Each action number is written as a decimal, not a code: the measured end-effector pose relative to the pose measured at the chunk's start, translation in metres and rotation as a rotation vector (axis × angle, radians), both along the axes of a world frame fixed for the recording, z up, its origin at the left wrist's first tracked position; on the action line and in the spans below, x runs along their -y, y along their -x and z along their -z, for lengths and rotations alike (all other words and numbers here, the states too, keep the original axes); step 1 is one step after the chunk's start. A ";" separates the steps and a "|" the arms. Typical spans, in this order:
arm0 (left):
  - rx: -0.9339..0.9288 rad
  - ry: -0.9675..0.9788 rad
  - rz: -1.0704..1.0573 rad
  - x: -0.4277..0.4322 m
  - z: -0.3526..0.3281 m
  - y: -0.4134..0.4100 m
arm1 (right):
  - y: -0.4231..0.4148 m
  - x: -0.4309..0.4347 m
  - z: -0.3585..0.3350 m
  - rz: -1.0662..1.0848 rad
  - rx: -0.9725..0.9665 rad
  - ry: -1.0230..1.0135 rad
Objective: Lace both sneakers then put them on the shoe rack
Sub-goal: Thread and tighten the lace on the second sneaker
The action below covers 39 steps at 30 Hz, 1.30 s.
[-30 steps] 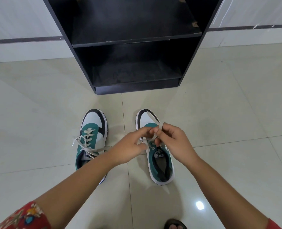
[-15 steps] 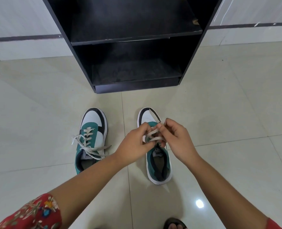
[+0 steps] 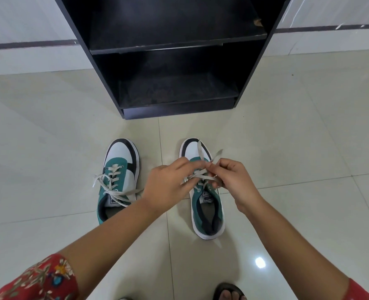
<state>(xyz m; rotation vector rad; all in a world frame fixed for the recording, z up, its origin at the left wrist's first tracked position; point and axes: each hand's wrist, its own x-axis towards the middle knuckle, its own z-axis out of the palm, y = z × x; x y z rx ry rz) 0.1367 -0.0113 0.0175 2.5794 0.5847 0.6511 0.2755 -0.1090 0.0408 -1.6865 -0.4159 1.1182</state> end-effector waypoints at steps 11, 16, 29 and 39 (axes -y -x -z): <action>-0.045 1.473 -0.130 -0.002 -0.010 0.000 | 0.003 0.021 0.000 -0.194 0.340 -0.066; -0.042 1.513 -0.125 -0.003 -0.016 -0.001 | 0.011 0.024 0.006 -0.412 0.615 -0.005; -0.476 0.791 -0.252 -0.019 0.006 0.021 | -0.042 0.027 -0.006 0.194 0.258 0.028; -0.651 0.505 -0.076 0.003 0.029 0.021 | -0.027 0.047 0.053 -0.545 0.909 0.487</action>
